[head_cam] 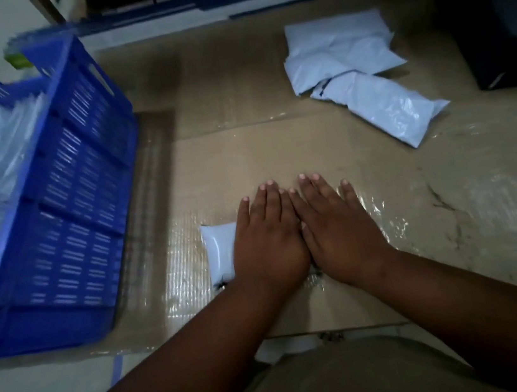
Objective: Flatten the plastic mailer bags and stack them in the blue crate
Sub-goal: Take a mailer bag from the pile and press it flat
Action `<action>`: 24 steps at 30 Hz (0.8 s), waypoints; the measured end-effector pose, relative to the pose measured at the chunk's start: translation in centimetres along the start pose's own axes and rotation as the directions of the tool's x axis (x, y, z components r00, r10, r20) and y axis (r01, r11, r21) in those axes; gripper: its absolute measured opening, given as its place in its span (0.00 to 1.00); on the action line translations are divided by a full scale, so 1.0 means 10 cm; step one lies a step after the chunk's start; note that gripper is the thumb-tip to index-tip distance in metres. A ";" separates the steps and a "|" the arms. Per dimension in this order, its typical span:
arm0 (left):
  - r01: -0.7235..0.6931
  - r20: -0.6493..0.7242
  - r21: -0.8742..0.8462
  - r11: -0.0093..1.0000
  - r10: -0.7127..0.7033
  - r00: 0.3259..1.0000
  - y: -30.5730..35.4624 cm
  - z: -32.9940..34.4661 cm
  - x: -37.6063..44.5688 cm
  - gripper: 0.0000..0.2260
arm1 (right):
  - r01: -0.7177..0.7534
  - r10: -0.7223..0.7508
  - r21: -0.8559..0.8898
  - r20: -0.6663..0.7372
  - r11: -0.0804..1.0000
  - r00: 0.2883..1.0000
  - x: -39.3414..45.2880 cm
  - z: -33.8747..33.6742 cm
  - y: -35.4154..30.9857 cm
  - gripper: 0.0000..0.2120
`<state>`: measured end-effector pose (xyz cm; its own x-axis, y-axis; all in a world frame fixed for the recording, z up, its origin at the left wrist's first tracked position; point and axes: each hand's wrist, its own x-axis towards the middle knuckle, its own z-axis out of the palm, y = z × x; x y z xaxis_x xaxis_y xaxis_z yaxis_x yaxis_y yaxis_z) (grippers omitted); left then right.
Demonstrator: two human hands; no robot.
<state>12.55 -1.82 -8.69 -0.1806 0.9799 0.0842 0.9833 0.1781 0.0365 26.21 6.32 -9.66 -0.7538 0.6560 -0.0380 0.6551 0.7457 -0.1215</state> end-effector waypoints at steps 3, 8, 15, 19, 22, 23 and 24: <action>0.012 0.038 -0.017 1.000 -0.011 0.999 -0.03 0.03 0.06 0.31 | -0.006 0.006 0.017 -0.001 1.000 1.000 0.03 0.01 0.00 0.31; 0.026 0.002 -0.057 0.998 -0.026 1.000 -0.05 0.07 0.06 0.30 | -0.012 0.013 0.005 -0.021 1.000 1.000 0.05 0.05 0.02 0.31; 0.017 -0.035 -0.092 0.996 -0.021 0.999 -0.04 0.07 0.04 0.29 | -0.009 0.009 -0.011 -0.016 1.000 1.000 0.07 0.04 0.03 0.30; -0.008 -0.021 -0.146 0.989 0.005 1.000 -0.11 0.05 0.03 0.29 | -0.003 0.002 -0.044 -0.013 0.999 1.000 0.06 0.03 0.02 0.30; -0.024 0.007 -0.182 0.983 0.026 1.000 -0.15 0.01 0.02 0.30 | -0.007 0.008 -0.081 0.009 0.997 1.000 0.05 -0.02 0.00 0.31; -0.035 0.007 -0.183 0.982 0.037 0.999 -0.17 0.00 0.01 0.30 | -0.013 0.014 -0.090 0.009 0.996 1.000 0.04 -0.07 -0.02 0.31; -0.052 0.014 -0.184 0.982 0.055 0.998 -0.19 0.00 0.00 0.29 | -0.018 0.019 -0.095 0.012 0.995 1.000 0.04 -0.10 -0.03 0.31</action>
<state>10.65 -2.14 -8.77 -0.1260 0.9894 0.0725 0.9708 0.1079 0.2145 25.78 6.50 -8.70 -0.7417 0.6686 -0.0527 0.6704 0.7416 -0.0258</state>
